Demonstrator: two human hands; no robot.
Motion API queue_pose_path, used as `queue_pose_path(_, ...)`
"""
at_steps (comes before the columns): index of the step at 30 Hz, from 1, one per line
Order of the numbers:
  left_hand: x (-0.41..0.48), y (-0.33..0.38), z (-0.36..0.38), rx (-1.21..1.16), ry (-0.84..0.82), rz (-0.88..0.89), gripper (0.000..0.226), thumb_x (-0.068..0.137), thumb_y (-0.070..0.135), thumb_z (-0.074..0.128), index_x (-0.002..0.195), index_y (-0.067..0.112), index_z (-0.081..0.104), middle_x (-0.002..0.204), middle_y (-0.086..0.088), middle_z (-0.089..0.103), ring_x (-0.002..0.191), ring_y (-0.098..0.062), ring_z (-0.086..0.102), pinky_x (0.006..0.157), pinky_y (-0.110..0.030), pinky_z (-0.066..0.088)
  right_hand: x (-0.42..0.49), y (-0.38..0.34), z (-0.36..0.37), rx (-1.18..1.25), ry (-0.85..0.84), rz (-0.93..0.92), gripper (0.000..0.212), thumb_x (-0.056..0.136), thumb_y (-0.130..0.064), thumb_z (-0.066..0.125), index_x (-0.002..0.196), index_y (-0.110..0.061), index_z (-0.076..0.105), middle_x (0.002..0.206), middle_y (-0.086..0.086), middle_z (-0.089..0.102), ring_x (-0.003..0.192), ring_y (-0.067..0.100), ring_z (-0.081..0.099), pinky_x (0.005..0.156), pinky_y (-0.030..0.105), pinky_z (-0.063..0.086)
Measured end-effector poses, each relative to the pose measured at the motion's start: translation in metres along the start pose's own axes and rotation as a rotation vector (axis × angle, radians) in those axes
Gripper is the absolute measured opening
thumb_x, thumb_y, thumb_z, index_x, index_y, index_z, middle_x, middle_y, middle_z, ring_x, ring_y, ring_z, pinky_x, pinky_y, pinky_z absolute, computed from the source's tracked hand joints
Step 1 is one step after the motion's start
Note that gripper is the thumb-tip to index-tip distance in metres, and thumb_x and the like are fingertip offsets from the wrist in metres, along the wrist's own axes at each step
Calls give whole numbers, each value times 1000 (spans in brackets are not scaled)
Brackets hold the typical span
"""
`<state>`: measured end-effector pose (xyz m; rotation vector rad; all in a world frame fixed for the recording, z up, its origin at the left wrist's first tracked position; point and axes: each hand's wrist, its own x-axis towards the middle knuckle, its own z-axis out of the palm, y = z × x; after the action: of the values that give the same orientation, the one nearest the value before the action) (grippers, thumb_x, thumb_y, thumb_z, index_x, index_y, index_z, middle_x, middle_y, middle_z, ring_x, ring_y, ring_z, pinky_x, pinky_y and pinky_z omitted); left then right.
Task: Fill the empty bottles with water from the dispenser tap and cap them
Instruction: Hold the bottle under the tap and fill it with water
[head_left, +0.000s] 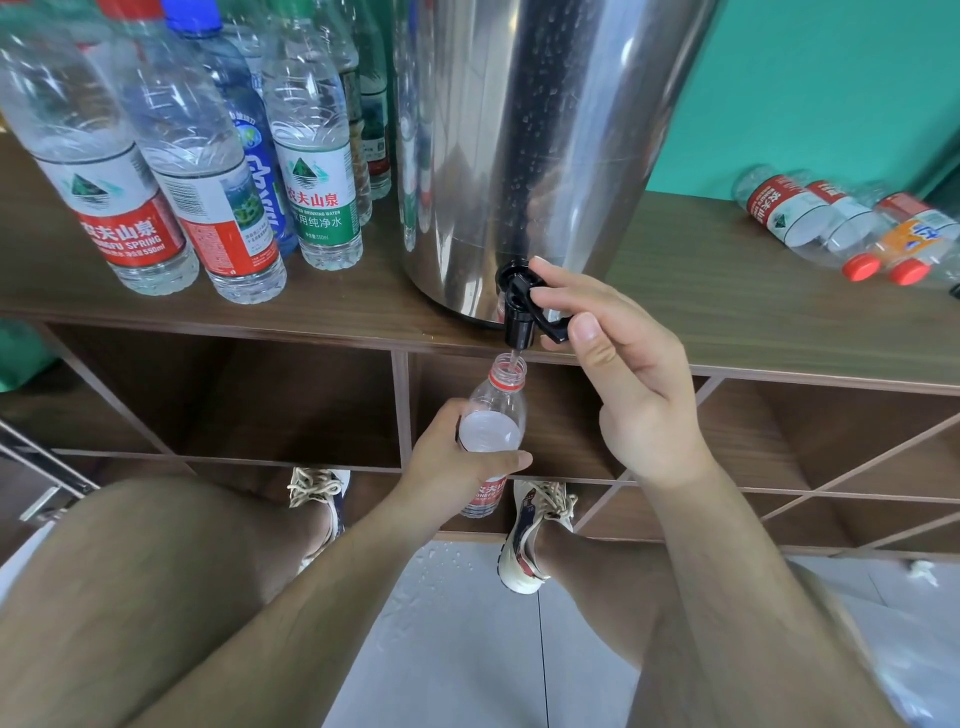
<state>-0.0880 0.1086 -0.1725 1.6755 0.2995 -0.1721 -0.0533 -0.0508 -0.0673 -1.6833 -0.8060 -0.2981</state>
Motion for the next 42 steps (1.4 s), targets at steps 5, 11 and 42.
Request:
queue_pose_path(5,0,0,-1,-12,-1,7,66,75,31,90,124,39,47,112,17,56,100,-8,57,68,-17,44,-2,-4,-2,-43,-12,-33,26,104,-6,55,126,2,67,146,15,60,139,27,55,102,38,50)
queue_pose_path(11,1,2,-1,0,-2,12,63,76,33,90,120,42,45,108,20,55,96,-4,56,65,-14,41,-2,-6,-4,-201,38,-137,23,97,-4,65,118,5,70,135,19,64,131,30,60,106,41,49)
queue_pose_path(42,-2,4,0,5,-11,5,64,77,33,89,122,41,45,107,21,54,93,-3,55,65,-13,40,-4,-9,-4,-232,53,-142,19,96,0,65,112,2,73,130,15,67,121,24,65,84,23,51)
